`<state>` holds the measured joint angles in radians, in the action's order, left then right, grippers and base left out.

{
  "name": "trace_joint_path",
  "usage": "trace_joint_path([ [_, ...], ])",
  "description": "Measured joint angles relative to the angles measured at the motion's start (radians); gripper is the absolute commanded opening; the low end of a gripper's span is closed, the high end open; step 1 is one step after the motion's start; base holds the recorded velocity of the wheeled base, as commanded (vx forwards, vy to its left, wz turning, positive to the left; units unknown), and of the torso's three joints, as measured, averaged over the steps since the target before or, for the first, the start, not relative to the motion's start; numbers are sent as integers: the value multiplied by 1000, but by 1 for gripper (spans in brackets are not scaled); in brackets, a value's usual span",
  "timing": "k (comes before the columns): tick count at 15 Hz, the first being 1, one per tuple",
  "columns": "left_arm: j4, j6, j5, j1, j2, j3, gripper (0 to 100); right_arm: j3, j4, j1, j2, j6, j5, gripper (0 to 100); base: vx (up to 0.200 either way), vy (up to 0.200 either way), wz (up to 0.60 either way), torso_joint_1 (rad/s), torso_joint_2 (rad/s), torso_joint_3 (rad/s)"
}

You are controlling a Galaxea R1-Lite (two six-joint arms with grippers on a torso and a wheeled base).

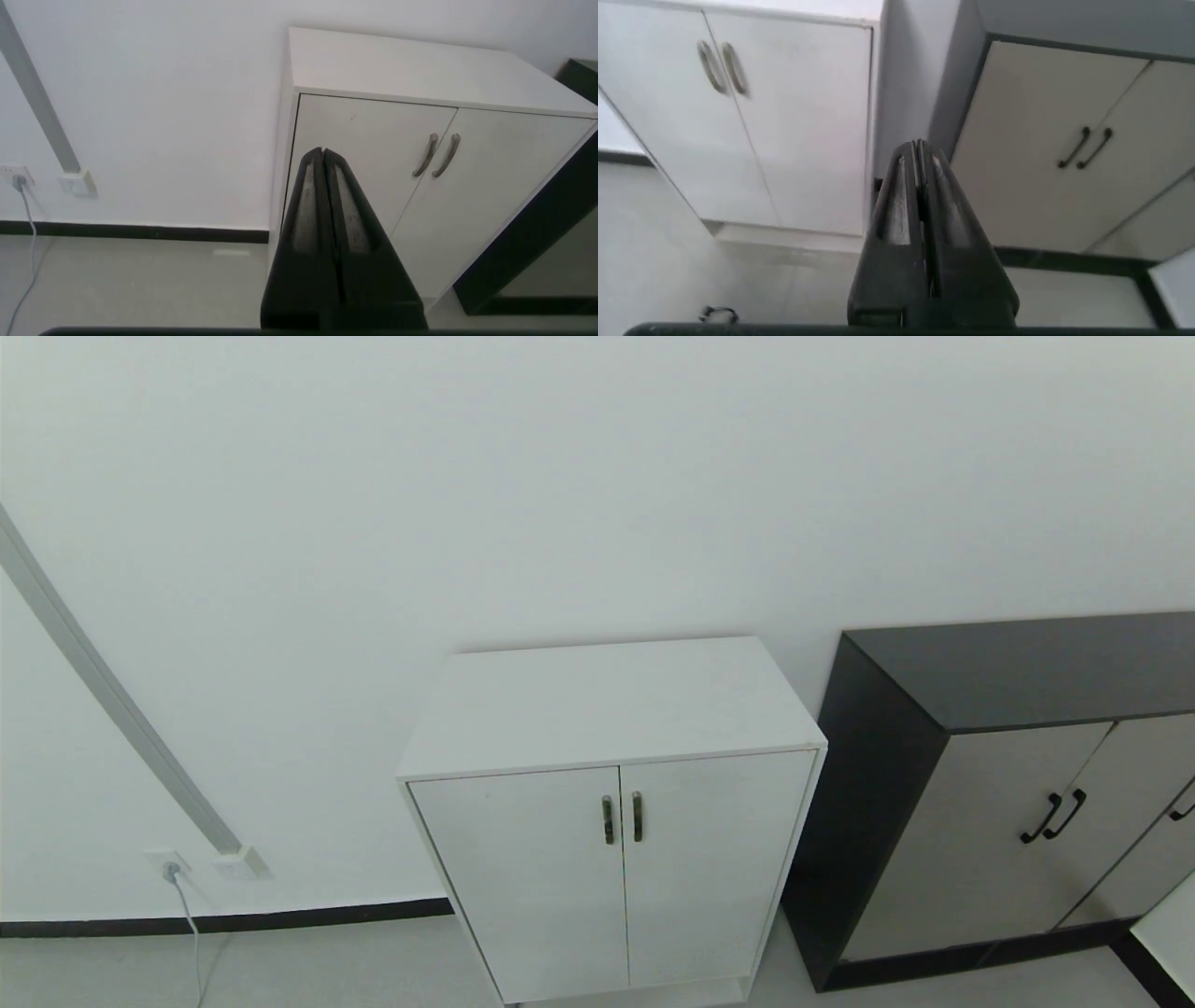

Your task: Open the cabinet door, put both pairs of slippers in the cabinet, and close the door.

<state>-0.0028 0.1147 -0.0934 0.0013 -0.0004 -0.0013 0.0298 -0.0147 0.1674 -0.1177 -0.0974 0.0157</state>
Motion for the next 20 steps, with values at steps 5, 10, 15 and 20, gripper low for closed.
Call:
trace_joint_path([
  [5,0,0,0,0,0,-1,0,-9,-4,5,20,52,-187,0,0,0,0,0,0,0],
  [10,1,0,0,0,0,-1,0,-27,13,-43,-4,-19,-141,0,0,0,0,0,0,0],
  [15,0,1,0,0,0,-1,0,-30,12,-97,20,46,-129,0,0,0,0,0,0,0],
  [20,0,1,0,0,0,-1,0,-30,12,-192,51,54,-121,0,0,0,0,0,0,0],
])
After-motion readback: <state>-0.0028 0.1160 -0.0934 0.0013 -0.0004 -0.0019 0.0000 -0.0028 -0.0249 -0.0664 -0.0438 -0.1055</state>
